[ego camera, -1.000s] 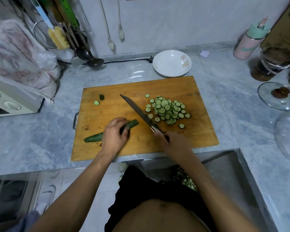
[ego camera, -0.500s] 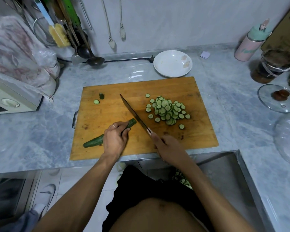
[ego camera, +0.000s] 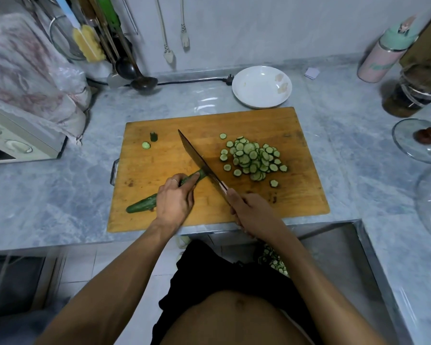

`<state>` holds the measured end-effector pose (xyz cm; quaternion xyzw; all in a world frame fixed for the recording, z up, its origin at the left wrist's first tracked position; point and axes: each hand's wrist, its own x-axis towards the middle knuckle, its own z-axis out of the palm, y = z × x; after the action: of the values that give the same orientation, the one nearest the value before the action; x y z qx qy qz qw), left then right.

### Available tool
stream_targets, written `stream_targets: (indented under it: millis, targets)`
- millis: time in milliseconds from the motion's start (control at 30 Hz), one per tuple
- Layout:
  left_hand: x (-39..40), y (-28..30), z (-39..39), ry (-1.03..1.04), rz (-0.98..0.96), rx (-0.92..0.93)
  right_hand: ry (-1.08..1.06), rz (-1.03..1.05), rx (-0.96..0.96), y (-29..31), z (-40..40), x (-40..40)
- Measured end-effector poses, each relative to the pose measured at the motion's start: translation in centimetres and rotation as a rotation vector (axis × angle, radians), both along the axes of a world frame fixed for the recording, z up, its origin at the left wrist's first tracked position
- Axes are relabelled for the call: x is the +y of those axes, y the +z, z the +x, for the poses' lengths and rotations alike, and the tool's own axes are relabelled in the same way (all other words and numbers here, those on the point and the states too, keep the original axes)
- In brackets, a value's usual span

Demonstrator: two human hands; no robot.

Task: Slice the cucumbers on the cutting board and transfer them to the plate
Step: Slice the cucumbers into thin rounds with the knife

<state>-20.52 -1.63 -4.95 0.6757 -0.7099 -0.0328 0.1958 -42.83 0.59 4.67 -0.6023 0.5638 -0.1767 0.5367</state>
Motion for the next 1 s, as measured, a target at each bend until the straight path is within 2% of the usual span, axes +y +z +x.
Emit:
stream_targets:
  millis: [200, 434, 601, 1001]
  targets:
    - [-0.8, 0.7, -0.3, -0.003, 0.102, -0.020, -0.058, 0.038, 0.006, -0.4, -0.2, -0.2]
    - [-1.4, 1.1, -1.2, -0.082, 0.054, 0.095, -0.080, 0.083, 0.023, -0.6, -0.5, -0.6]
    - [-1.2, 0.4, -0.4, -0.080, 0.059, 0.180, -0.031, 0.081, 0.024, -0.6, -0.1, -0.2]
    - [-1.2, 0.5, -0.3, -0.099, 0.065, 0.194, 0.074, -0.019, 0.049, -0.2, 0.1, 0.2]
